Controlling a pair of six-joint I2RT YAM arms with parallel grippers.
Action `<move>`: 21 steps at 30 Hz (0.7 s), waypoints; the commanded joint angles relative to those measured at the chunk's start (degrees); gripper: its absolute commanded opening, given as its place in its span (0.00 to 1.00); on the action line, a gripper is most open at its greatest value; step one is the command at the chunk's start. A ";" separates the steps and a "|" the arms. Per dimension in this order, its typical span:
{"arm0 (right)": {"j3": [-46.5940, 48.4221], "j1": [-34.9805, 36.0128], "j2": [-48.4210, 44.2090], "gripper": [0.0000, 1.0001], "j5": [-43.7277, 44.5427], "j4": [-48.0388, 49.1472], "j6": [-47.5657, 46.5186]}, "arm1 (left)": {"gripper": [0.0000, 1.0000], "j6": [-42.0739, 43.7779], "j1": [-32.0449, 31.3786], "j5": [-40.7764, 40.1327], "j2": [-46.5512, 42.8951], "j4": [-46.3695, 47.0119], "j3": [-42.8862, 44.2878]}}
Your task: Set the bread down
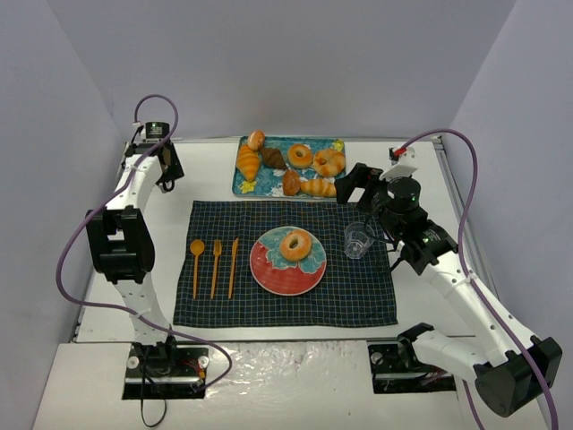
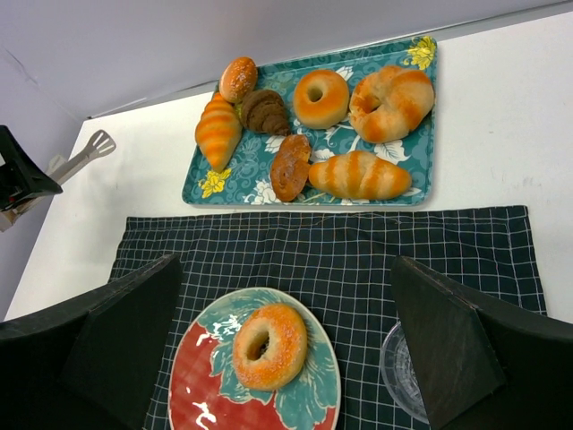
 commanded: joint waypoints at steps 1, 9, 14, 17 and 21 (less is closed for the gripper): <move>0.20 0.15 -0.91 1.00 -0.27 4.89 -1.27 | 0.56 0.14 1.89 -1.53 0.10 4.95 1.74; -0.62 0.19 -1.73 1.00 -0.48 4.84 -1.19 | 0.60 -0.45 2.96 -1.07 3.91 6.42 -0.66; -0.59 0.10 -2.05 1.00 -0.62 4.70 -0.99 | 0.68 -1.67 3.44 0.11 5.93 5.89 -1.58; -0.68 0.14 -2.39 1.00 -0.59 4.55 -0.91 | 0.70 -2.04 3.55 0.71 6.94 5.50 -1.68; -0.77 0.18 -2.74 1.00 -0.44 4.24 -0.87 | 0.71 -2.67 3.60 1.15 7.56 5.48 -2.30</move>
